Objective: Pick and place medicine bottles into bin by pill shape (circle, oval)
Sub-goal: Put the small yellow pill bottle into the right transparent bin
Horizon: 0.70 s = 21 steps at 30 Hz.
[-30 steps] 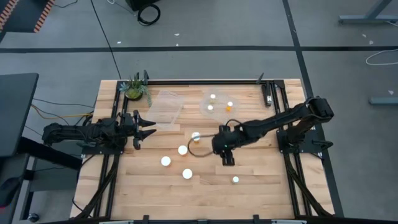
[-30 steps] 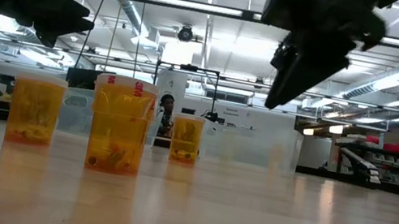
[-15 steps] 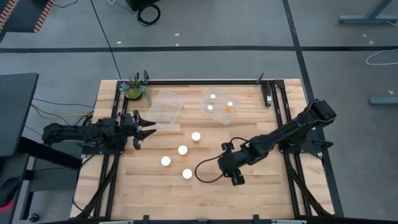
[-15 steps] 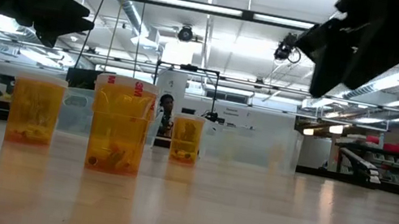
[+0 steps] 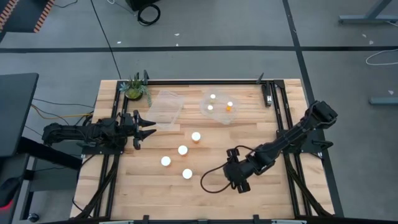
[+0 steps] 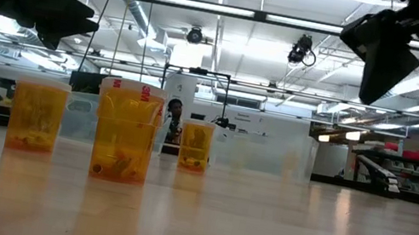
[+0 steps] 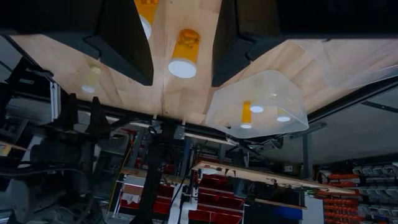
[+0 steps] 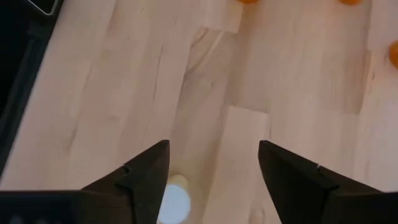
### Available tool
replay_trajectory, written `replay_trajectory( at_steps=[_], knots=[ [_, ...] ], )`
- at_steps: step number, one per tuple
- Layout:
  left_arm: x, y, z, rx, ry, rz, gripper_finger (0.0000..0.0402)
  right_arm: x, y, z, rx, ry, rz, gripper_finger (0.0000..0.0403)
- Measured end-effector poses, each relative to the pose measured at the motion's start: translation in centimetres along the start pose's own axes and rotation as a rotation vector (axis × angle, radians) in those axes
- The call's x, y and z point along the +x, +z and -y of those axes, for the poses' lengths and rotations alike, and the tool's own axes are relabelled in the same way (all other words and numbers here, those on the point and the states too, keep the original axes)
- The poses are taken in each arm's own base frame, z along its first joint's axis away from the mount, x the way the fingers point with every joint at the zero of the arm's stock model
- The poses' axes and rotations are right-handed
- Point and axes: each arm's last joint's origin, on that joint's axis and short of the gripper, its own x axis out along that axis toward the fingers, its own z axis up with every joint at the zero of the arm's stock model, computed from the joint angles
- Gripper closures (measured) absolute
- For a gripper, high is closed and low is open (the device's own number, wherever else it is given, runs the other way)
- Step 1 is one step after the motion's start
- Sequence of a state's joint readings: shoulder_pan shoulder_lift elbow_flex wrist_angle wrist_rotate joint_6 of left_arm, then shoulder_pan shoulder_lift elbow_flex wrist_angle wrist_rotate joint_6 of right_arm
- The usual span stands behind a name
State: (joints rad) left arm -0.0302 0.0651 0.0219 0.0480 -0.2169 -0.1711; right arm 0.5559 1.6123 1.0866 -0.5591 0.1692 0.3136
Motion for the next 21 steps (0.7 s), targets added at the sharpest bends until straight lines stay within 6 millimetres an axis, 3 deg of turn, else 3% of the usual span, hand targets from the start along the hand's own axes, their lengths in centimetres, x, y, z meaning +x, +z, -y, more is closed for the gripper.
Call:
replay_trajectory(
  at_steps=[9,16,21],
  knots=[
    [0.0,0.0,0.0,0.0,0.0,0.0,0.023,-0.3,-0.7,-1.7,-0.035,-0.046,0.014,0.0146],
    [0.0,0.0,0.0,0.0,0.0,0.0,0.023,-0.3,-1.0,-1.7,0.013,-0.071,-0.001,0.0146],
    [0.0,0.0,0.0,0.0,0.0,0.0,0.023,0.5,-2.3,-1.4,0.081,-0.079,-0.044,0.0146]
  ],
)
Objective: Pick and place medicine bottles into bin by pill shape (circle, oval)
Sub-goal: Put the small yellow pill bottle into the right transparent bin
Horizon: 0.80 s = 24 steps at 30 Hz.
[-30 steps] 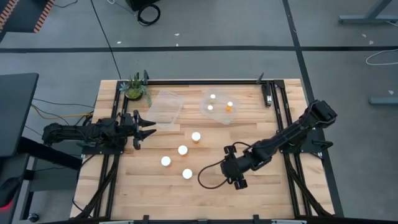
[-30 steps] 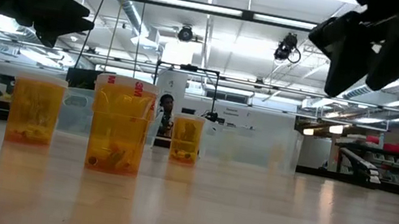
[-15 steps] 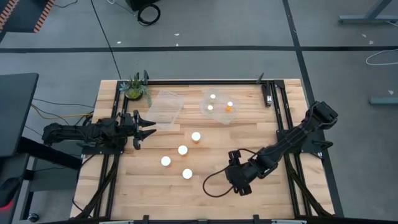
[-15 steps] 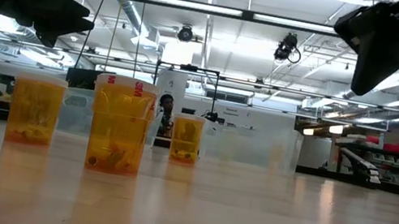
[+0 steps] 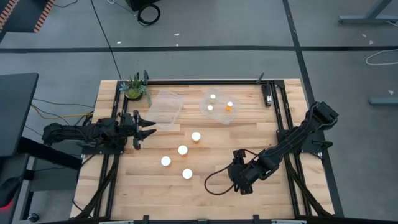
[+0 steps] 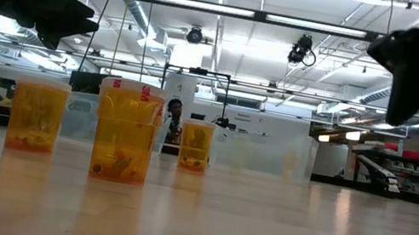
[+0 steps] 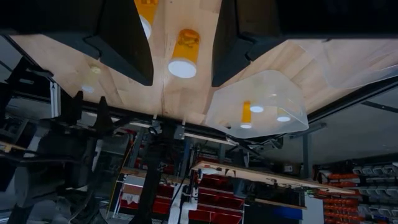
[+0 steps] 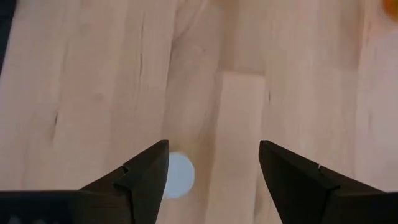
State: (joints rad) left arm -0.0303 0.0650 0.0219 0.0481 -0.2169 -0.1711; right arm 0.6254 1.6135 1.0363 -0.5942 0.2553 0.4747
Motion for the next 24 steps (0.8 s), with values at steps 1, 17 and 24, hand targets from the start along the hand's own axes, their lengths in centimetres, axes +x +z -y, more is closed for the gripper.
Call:
replay_trajectory(
  at_steps=[1,17,24],
  knots=[
    [0.0,0.0,0.0,0.0,0.001,0.0,0.023,0.2,-0.2,0.0,0.009,0.001,-0.005,0.0146],
    [0.0,0.0,0.0,0.0,0.0,0.0,0.023,0.0,-0.6,-1.4,-0.096,0.061,0.028,0.0146],
    [0.0,0.0,0.0,0.0,0.0,0.0,0.023,0.8,-2.1,-1.4,-0.137,0.028,0.012,0.0146]
  ],
)
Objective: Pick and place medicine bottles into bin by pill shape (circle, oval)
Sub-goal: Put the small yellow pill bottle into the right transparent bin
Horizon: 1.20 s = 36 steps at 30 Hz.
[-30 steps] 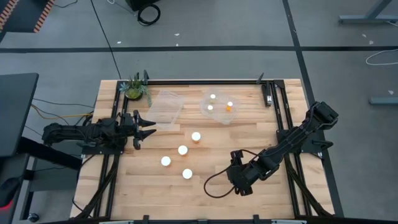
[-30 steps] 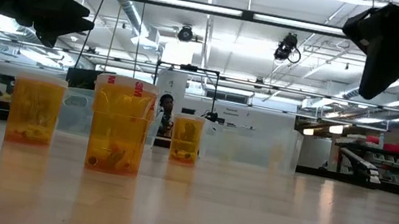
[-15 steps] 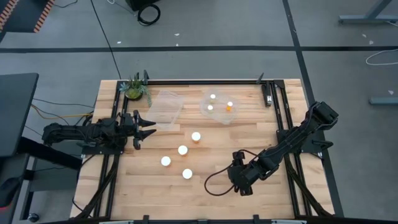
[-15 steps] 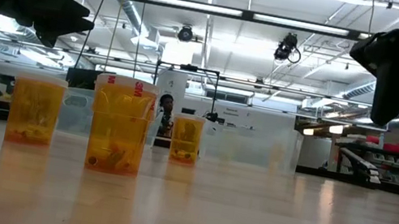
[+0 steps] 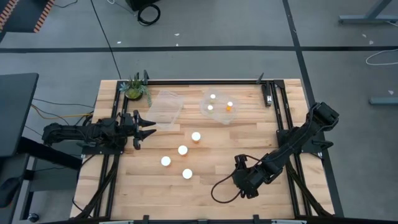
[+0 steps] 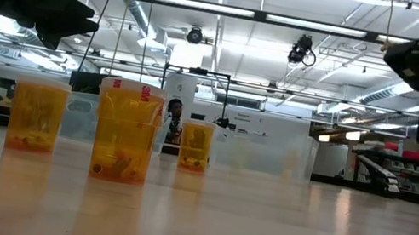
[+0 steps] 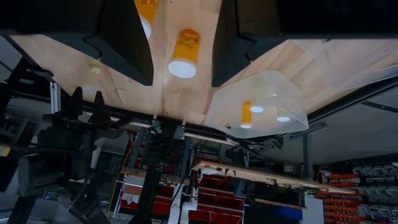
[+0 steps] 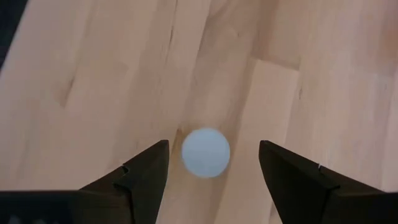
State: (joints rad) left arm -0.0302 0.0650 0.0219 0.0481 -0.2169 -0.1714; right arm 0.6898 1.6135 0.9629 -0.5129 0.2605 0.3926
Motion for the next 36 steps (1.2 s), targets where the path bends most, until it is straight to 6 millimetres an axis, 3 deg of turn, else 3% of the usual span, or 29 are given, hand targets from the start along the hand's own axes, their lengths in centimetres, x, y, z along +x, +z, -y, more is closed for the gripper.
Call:
replay_trajectory(
  at_steps=[10,27,36],
  knots=[
    [0.0,0.0,0.0,0.0,0.0,0.0,0.023,0.72,-0.54,0.03,-0.018,0.012,0.031,0.0149],
    [0.0,0.0,0.0,0.0,0.0,0.0,0.023,0.72,-0.54,0.01,-0.009,0.019,0.028,0.0262],
    [0.0,0.0,0.0,0.0,0.0,0.0,0.023,0.72,-0.54,0.01,-0.01,0.018,0.029,0.0265]
  ],
)
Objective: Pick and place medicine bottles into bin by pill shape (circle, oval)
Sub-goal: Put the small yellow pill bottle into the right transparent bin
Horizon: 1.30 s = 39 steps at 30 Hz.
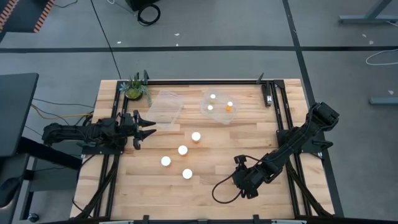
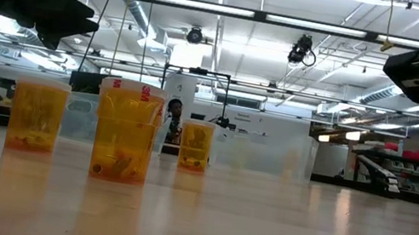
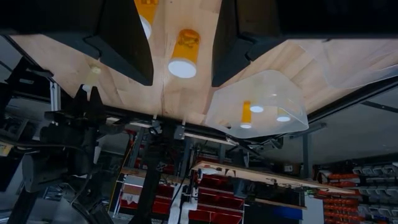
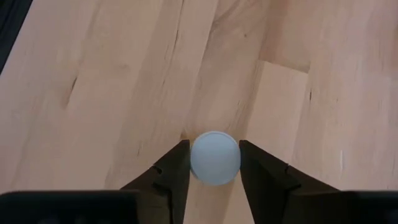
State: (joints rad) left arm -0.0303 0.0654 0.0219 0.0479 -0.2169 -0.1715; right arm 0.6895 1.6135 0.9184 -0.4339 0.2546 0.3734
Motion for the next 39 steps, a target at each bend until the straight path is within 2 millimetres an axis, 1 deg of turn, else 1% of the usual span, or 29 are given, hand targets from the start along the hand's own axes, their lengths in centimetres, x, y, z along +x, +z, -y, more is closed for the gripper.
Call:
replay_trajectory(
  at_steps=[8,19,22,26,31,39],
  knots=[
    [0.0,0.0,0.0,0.0,0.0,0.0,0.023,0.2,0.5,0.9,-0.069,-0.032,0.023,0.0269],
    [0.0,0.0,0.0,0.0,0.0,0.001,0.023,0.6,2.1,3.4,-0.092,-0.071,0.069,0.0267],
    [0.0,0.0,0.0,0.0,0.0,0.0,0.023,0.6,2.6,4.2,-0.129,-0.118,0.079,0.0267],
    [0.0,0.0,0.0,0.0,0.0,0.0,0.023,0.7,2.9,5.7,-0.186,-0.188,0.072,0.0266],
    [0.0,0.0,0.0,0.0,0.0,0.0,0.023,1.0,3.2,8.0,-0.19,-0.25,0.05,0.0266],
    [0.0,0.0,0.0,0.0,0.0,0.0,0.023,1.1,3.4,11.6,-0.227,-0.461,-0.005,0.0266]
  ],
)
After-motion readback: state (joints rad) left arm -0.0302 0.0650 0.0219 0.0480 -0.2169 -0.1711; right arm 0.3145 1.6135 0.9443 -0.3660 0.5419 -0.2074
